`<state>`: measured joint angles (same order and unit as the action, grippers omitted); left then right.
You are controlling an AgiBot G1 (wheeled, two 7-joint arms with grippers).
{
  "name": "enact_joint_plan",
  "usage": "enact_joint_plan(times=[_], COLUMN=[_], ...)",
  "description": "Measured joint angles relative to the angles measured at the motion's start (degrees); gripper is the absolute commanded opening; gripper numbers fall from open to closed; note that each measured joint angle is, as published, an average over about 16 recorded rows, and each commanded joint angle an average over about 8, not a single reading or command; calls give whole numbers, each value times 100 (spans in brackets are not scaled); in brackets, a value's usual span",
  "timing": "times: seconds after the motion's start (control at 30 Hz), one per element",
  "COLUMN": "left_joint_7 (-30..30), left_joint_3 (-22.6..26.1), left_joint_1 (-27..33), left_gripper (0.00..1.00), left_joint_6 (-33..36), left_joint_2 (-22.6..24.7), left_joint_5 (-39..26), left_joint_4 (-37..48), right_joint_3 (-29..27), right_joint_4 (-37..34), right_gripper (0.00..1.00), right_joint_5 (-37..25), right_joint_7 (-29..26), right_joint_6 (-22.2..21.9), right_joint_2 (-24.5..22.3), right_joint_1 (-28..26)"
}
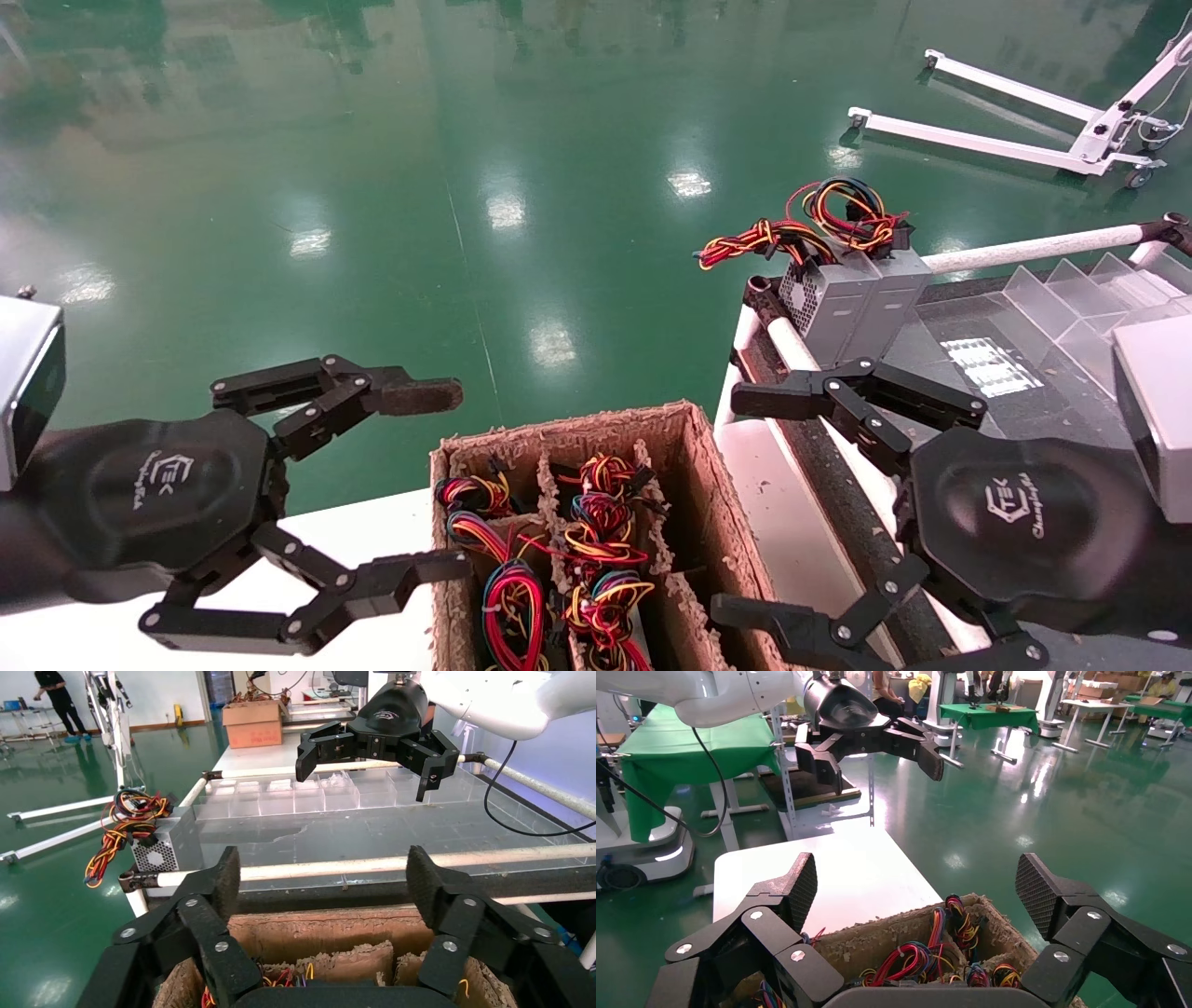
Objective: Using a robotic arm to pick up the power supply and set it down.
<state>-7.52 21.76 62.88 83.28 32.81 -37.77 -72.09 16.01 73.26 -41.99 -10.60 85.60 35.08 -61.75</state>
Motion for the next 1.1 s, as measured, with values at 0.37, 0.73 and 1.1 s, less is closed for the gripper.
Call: enact_joint_plan(times=[0.37, 0.73, 1.1], left_joint_7=[0, 0, 0], left_joint_3=[0, 0, 0], left_joint_1=[0, 0, 0], left_gripper=[0, 0, 18], left_joint_6=[0, 0, 0], left_joint_2=[0, 0, 0], left_joint_5=[0, 0, 0], left_joint_4=[0, 0, 0], right_joint_3=[0, 0, 0], right_joint_4=[0, 0, 0], right_gripper=[100, 100, 100], right_joint_5=[0, 0, 0], right_joint_7=[0, 0, 0], right_joint_6=[0, 0, 0], right_joint_2=[0, 0, 0], right_joint_1=[0, 0, 0])
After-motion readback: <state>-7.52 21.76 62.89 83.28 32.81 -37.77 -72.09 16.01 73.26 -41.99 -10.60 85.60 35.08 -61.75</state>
